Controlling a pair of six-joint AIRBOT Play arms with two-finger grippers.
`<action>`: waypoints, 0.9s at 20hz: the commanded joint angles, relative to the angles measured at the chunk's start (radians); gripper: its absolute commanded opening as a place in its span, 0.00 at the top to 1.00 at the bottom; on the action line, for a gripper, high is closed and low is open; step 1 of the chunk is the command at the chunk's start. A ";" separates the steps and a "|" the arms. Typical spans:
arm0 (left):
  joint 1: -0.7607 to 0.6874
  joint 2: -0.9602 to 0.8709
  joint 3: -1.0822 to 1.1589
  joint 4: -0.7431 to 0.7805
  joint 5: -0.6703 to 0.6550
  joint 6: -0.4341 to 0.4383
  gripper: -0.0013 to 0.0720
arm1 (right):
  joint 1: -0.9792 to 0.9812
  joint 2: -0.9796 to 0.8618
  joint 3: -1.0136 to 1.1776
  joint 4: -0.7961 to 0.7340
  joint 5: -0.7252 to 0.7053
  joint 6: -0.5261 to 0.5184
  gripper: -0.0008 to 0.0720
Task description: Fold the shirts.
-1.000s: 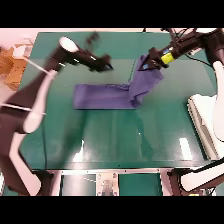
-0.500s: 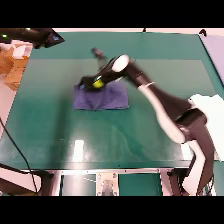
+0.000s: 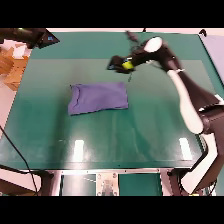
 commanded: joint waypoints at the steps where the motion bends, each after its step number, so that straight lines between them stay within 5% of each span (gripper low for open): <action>1: 0.002 0.001 0.001 0.000 0.005 0.003 0.95 | -0.180 0.028 -0.124 -0.019 0.153 0.032 0.18; 6: 0.002 0.001 0.001 0.000 0.006 -0.001 0.95 | -0.155 0.018 -0.481 0.188 -0.051 -0.089 0.17; 12: 0.002 0.001 0.001 -0.001 0.004 -0.001 0.95 | -0.069 -0.042 -0.531 0.414 -0.139 -0.204 0.17; 13: 0.002 0.001 0.001 -0.001 0.003 -0.001 0.95 | -0.058 -0.042 -0.523 0.433 -0.146 -0.210 0.24; 14: 0.002 0.001 0.001 -0.001 0.001 -0.001 0.95 | -0.052 -0.041 -0.507 0.440 -0.141 -0.222 0.62; 15: 0.002 0.001 0.001 -0.001 -0.001 -0.001 0.95 | -0.053 -0.039 -0.478 0.439 -0.125 -0.228 0.89; 18: 0.002 0.001 0.001 0.000 -0.011 -0.001 0.95 | -0.084 0.026 -0.380 0.410 -0.104 -0.209 0.96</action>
